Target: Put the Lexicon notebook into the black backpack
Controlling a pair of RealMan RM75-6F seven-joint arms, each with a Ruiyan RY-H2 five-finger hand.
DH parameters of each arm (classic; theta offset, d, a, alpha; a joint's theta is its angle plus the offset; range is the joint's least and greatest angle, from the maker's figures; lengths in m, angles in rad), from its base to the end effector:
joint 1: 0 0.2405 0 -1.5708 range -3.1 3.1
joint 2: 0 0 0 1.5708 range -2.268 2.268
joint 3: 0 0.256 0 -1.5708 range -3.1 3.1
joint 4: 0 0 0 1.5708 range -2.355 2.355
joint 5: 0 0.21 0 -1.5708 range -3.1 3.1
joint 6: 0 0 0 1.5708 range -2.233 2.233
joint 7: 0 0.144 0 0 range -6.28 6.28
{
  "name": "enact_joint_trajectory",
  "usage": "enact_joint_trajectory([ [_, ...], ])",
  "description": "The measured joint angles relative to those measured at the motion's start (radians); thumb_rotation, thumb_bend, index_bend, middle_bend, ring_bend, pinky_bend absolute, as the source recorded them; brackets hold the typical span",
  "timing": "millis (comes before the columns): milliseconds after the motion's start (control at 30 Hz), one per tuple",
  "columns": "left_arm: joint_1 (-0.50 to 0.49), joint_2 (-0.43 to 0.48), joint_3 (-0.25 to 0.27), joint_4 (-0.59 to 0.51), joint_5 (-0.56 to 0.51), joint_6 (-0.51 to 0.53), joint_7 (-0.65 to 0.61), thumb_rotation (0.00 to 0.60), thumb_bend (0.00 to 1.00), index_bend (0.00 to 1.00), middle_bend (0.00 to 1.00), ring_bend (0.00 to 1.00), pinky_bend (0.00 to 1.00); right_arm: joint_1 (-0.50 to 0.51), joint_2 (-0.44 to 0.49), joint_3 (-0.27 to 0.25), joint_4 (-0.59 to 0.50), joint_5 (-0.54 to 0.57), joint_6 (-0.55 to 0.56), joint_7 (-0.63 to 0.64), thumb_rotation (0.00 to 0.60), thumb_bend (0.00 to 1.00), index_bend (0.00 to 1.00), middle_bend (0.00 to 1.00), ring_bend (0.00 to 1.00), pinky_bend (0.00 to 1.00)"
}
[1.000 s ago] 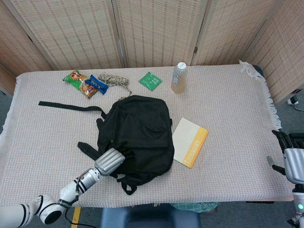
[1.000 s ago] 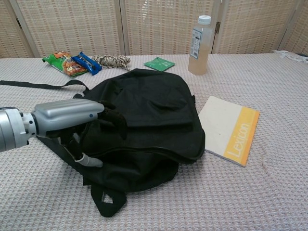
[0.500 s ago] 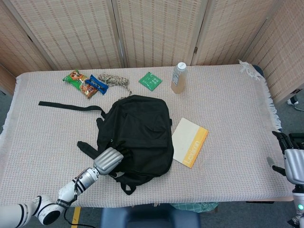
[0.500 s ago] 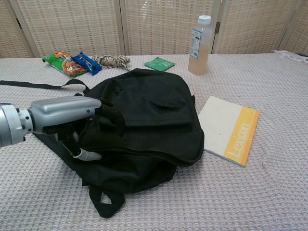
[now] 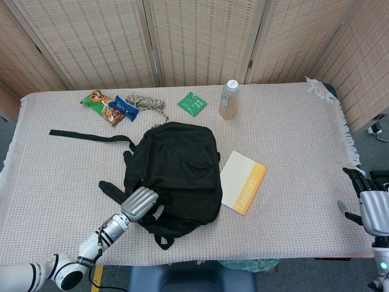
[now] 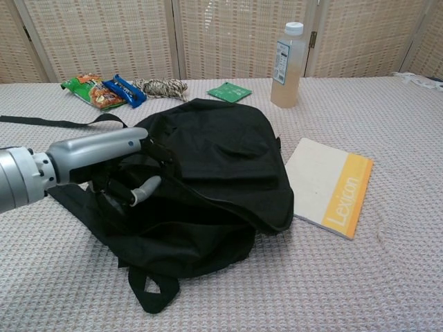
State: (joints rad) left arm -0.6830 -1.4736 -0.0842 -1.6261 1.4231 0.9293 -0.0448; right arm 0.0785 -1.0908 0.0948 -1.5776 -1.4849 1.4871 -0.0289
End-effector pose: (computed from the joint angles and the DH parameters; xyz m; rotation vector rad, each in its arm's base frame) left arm -0.1321 0.2862 -0.0193 -2.0603 -1.2056 -1.1576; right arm -0.3187 -0.1889 0.1796 1.3645 -0.8090 0.8600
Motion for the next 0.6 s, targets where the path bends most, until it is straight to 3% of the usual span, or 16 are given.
enact_joint_trajectory([
  [333,0.003,0.020,-0.146,-0.122,-0.275,0.020,-0.078,0.600,0.77,0.75,0.41,0.32,0.12,0.089,0.003,-0.055,-0.003,-0.218,-0.052,0.042,0.600,0.31,0.17,0.26,0.37,0.32],
  [600,-0.061,0.033,-0.261,-0.146,-0.657,0.003,-0.030,0.600,0.77,0.73,0.41,0.31,0.13,0.186,-0.043,-0.080,0.026,-0.286,-0.169,0.018,0.600,0.31,0.19,0.26,0.37,0.32],
])
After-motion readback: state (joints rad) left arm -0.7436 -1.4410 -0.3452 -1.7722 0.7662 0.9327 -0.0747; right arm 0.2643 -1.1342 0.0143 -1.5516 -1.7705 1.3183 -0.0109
